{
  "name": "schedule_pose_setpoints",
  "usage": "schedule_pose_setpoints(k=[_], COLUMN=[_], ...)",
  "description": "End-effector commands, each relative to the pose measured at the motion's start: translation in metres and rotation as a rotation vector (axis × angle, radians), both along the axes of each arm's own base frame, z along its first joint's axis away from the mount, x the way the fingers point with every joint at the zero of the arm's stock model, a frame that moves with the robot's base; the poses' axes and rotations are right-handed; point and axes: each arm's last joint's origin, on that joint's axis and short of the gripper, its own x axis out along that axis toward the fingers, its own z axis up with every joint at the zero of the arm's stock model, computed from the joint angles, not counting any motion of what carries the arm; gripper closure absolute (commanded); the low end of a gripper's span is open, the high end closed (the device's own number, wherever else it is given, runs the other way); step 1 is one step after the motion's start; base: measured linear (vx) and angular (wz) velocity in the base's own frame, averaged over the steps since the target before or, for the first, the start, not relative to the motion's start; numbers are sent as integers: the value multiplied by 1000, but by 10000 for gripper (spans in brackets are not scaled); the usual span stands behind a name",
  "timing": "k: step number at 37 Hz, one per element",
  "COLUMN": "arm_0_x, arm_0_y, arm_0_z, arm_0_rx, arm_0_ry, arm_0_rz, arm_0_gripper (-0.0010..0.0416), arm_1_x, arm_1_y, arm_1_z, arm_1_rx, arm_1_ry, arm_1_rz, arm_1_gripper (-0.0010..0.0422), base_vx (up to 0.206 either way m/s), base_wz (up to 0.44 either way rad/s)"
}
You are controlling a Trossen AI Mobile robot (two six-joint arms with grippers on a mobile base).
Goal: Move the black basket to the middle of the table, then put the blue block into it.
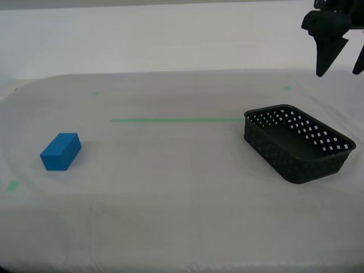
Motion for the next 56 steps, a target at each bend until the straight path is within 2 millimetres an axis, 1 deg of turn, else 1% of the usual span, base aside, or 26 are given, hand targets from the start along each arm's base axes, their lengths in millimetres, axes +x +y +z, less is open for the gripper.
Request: schedule_pose_setpoints(k=[1, 14, 25, 36, 44, 48, 52, 56], arm_0_x=[-2, -8, -12, -15, -12, -10, -6, -2], arm_0_y=[2, 1, 2, 2, 5, 6, 8, 9], arm_0_z=[-8, -33, -53, -66, -67, -75, -90, -100], arm_0_rx=[-32, -49, -58, -80, -98, -105, -113, -118], arm_0_ry=[-2, 4, -25, -61, -98, -68, -18, 5], arm_0_rz=[15, 23, 26, 27, 30, 34, 44, 47], arm_0_gripper=[16, 16, 16, 16, 16, 16, 16, 16], arm_1_x=[0, 0, 0, 0, 0, 0, 0, 0], arm_1_y=[0, 0, 0, 0, 0, 0, 0, 0], arm_1_z=[1, 1, 1, 1, 1, 1, 1, 1], arm_1_rx=[2, 2, 2, 2, 2, 2, 2, 2], arm_1_ry=[-6, -6, -6, -6, -6, -6, -6, -6], arm_1_rz=[-1, -2, -1, -1, -1, -1, -1, -2], arm_1_gripper=[412, 412, 412, 412, 412, 412, 412, 412], base_vx=[0, 0, 0, 0, 0, 0, 0, 0], base_wz=[0, 0, 0, 0, 0, 0, 0, 0])
